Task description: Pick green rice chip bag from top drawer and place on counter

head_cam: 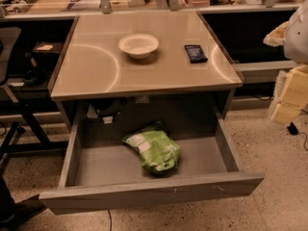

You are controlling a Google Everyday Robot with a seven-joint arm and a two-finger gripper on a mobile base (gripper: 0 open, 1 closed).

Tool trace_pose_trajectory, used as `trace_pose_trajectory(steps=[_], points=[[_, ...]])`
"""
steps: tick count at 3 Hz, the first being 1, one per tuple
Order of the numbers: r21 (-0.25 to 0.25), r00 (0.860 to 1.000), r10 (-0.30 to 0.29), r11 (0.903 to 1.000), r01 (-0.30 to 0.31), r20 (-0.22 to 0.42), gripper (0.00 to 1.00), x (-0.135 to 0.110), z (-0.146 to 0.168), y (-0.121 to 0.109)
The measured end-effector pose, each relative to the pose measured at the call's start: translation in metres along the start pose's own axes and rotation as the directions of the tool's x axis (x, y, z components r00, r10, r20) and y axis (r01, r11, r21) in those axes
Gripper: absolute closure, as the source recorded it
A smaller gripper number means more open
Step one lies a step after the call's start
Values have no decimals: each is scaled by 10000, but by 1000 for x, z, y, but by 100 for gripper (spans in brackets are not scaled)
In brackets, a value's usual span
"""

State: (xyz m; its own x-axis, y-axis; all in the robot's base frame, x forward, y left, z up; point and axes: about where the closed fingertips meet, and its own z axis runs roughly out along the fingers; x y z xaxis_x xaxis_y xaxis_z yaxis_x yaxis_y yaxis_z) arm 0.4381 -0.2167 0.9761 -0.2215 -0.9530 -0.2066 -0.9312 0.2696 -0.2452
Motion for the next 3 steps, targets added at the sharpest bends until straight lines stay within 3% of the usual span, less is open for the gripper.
trace_pose_trajectory(steps=[1,3], points=[[15,10000,-2,10000,2,4,0,0,0,0],[-819,9998,120,9966,-106,175,0,-39,50,-7]])
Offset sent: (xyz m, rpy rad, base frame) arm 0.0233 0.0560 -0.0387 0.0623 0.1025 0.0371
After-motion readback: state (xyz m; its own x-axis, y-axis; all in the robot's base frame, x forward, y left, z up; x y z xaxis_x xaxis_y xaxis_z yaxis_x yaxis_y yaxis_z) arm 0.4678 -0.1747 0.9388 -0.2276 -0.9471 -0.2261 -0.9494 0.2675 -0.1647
